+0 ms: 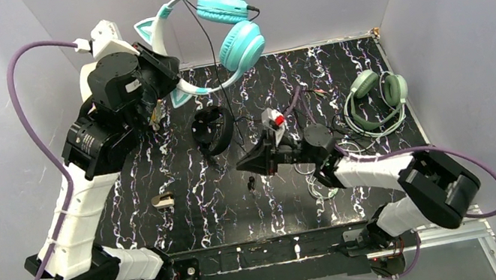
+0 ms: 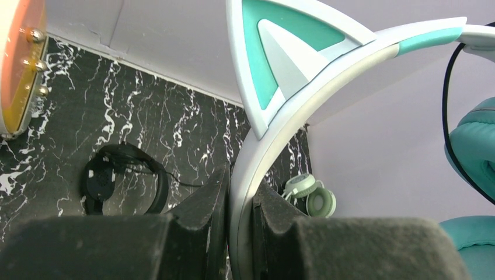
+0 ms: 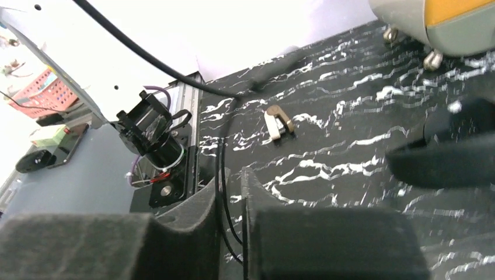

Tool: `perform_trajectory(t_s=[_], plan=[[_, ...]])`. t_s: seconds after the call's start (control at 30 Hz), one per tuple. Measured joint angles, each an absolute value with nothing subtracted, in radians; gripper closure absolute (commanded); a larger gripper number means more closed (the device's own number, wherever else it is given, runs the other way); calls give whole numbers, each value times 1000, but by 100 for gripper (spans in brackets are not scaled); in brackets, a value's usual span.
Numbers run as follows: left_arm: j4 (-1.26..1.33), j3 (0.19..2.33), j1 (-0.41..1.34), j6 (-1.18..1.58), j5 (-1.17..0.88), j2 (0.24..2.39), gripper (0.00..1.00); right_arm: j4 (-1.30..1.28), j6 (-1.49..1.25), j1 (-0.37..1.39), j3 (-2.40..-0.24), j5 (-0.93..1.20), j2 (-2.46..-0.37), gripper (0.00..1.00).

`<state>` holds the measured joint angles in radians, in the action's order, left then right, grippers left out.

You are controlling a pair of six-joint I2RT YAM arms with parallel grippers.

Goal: Wrap the headphones
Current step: Wrap the headphones cable around the headphones.

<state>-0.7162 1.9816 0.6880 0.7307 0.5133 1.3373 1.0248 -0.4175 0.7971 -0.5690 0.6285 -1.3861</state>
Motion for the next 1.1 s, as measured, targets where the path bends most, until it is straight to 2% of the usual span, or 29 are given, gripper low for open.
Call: perform_trajectory(t_s=[0.17, 0.3, 0.53, 0.83, 1.1], plan=[[-603, 1903, 688, 704, 576, 1288, 100, 968, -447, 796, -417, 574, -1242, 100], [-513, 1841, 688, 682, 622, 1237, 100, 805, -419, 796, -409, 541, -1142, 100], [-437, 1878, 688, 647, 656, 1228, 100, 572, -343, 796, -389, 444, -1020, 100], [-518, 1918, 688, 652, 594, 1243, 100, 355, -281, 757, -488, 284, -1097, 100], [-684, 1958, 688, 680, 354, 1261, 100, 327, -283, 482, -571, 414, -1198, 100]])
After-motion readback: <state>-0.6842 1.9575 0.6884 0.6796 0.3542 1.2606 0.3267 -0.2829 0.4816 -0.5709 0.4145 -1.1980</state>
